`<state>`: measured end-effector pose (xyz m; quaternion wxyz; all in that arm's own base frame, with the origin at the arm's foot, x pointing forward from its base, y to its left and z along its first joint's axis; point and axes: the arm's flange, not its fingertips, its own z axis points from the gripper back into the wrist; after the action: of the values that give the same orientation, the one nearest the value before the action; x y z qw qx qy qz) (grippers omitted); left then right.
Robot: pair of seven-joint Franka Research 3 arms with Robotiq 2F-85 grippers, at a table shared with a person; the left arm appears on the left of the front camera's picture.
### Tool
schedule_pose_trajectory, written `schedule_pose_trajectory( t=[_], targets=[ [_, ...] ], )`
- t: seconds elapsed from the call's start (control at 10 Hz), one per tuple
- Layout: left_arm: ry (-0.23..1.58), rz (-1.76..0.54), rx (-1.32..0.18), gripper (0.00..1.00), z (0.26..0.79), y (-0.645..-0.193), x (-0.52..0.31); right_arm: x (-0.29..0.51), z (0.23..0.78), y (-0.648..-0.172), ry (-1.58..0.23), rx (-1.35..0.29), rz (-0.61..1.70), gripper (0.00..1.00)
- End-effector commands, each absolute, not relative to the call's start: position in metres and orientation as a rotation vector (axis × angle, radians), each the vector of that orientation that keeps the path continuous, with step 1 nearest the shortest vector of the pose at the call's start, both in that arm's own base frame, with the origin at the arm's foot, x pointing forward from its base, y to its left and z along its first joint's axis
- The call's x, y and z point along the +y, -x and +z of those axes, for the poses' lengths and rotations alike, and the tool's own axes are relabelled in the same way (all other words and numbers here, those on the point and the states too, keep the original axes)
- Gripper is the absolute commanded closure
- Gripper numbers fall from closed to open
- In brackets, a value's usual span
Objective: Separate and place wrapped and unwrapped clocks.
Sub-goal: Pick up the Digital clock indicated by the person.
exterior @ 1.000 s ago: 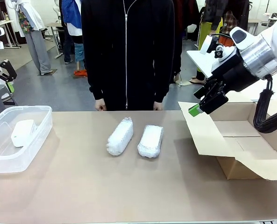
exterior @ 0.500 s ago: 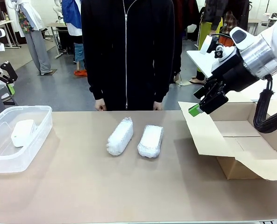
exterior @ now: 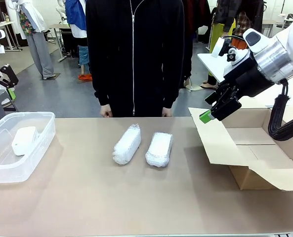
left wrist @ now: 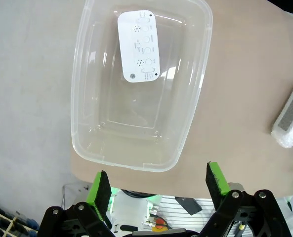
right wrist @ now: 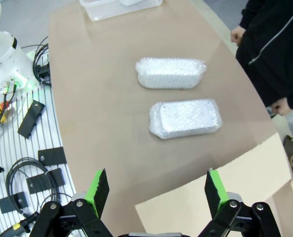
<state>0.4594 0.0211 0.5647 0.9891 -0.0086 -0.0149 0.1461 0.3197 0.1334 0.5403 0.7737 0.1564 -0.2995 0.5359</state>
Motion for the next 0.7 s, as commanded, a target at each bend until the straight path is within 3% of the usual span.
schedule_pose_trajectory(
  t=[0.0,0.6],
  targets=[
    [0.019,0.293,-0.039,0.0,0.5674,-0.4588,0.0212,0.1339,0.5386,-0.3206,-0.366,-0.649,1.166,0.0],
    [0.019,0.293,-0.039,0.0,0.5674,-0.4588,0.0212,0.1339,0.5386,-0.3206,-0.366,-0.649,1.166,0.0]
  ],
)
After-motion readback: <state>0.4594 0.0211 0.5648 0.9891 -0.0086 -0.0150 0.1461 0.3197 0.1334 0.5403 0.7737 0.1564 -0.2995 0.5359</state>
